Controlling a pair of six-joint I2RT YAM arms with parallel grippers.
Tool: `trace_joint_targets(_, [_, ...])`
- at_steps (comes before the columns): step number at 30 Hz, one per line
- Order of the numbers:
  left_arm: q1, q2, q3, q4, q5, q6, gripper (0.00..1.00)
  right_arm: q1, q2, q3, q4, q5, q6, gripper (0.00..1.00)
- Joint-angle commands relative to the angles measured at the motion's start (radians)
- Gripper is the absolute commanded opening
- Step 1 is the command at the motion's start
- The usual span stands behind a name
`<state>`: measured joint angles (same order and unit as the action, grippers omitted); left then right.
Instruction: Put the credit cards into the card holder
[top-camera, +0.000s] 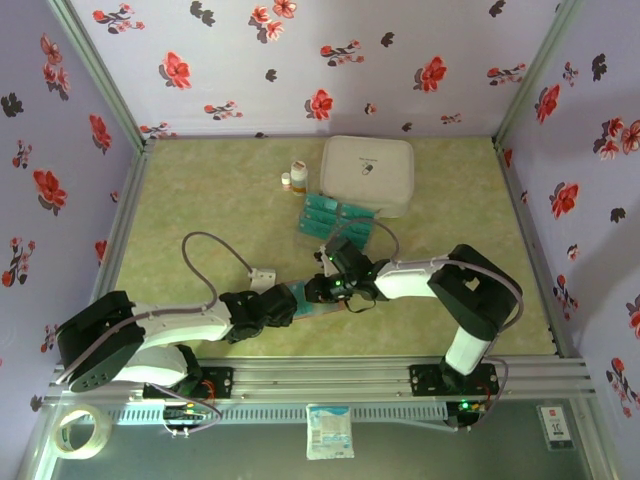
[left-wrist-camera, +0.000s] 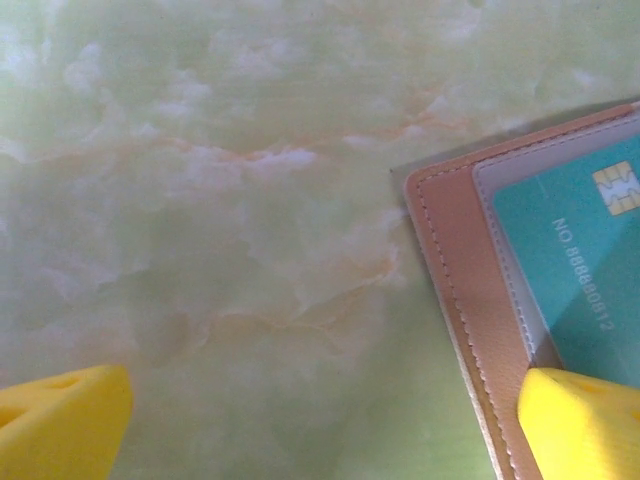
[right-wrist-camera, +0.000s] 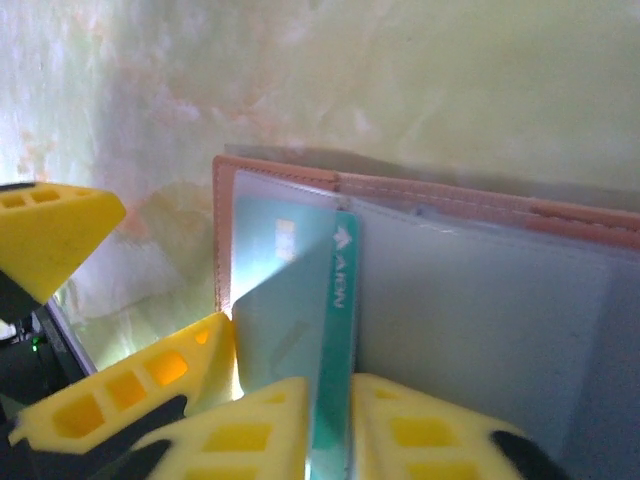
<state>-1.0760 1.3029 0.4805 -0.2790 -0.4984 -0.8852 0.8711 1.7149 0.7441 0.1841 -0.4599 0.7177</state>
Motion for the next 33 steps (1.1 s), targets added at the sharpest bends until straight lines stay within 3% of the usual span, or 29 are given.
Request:
trace_joint_targets(1, [0.038, -0.044, 0.001, -0.124, -0.029, -0.030, 1.00, 0.013, -0.043, 0.026, -0.048, 0.009, -0.018, 0.26])
trace_joint_targets(7, [0.108, -0.214, -0.003, -0.212, -0.029, -0.067, 1.00, 0.012, -0.142, 0.062, -0.185, 0.074, -0.074, 0.34])
trace_joint_targets(12, [0.146, -0.275, -0.005, -0.268, -0.019, -0.076, 1.00, 0.012, -0.142, 0.103, -0.282, 0.132, -0.115, 0.26])
trace_joint_targets(20, [0.151, -0.213, 0.008, -0.262, 0.006, -0.059, 1.00, 0.030, -0.087, 0.163, -0.361, 0.181, -0.159, 0.06])
trace_joint_targets(33, [0.151, -0.069, 0.049, -0.200, 0.036, -0.008, 1.00, 0.069, -0.020, 0.187, -0.354, 0.191, -0.162, 0.00])
